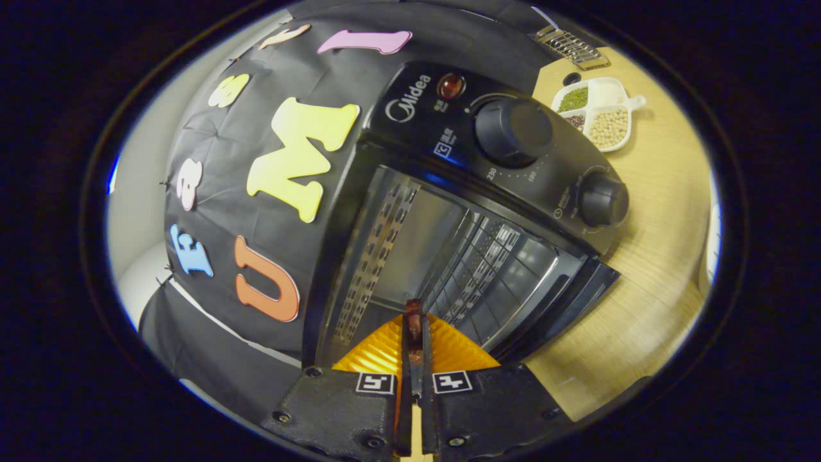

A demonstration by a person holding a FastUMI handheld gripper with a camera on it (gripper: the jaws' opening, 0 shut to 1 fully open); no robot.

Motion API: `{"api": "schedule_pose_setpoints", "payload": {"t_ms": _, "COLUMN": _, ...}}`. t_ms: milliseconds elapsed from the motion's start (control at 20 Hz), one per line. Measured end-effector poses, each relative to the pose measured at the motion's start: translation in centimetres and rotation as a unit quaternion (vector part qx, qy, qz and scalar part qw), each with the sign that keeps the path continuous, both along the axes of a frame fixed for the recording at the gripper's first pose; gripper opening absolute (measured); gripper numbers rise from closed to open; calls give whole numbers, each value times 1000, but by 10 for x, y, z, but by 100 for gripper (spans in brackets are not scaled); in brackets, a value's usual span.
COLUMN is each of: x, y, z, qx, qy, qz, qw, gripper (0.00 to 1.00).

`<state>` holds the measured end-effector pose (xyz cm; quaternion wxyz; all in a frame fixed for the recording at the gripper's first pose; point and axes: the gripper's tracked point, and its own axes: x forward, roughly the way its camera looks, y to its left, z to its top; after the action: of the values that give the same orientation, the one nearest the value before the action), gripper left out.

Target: Open the toaster oven, put the food inside, and close the toaster oven door.

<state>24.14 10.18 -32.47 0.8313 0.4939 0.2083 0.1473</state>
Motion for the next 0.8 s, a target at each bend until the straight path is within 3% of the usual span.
{"api": "schedule_pose_setpoints", "payload": {"t_ms": 250, "x": 12, "y": -6, "z": -11, "qx": -50, "qy": -5, "qz": -28, "qw": 998, "gripper": 9}}
{"api": "schedule_pose_setpoints", "payload": {"t_ms": 450, "x": 14, "y": -18, "z": -25, "qx": -147, "qy": 4, "qz": -48, "qw": 988, "gripper": 15}}
{"api": "schedule_pose_setpoints", "payload": {"t_ms": 600, "x": 16, "y": -38, "z": -27, "qx": -280, "qy": -8, "qz": -76, "qw": 957, "gripper": 23}}
{"api": "schedule_pose_setpoints", "payload": {"t_ms": 800, "x": 0, "y": -56, "z": 6, "qx": -421, "qy": -74, "qz": -104, "qw": 898, "gripper": 29}}
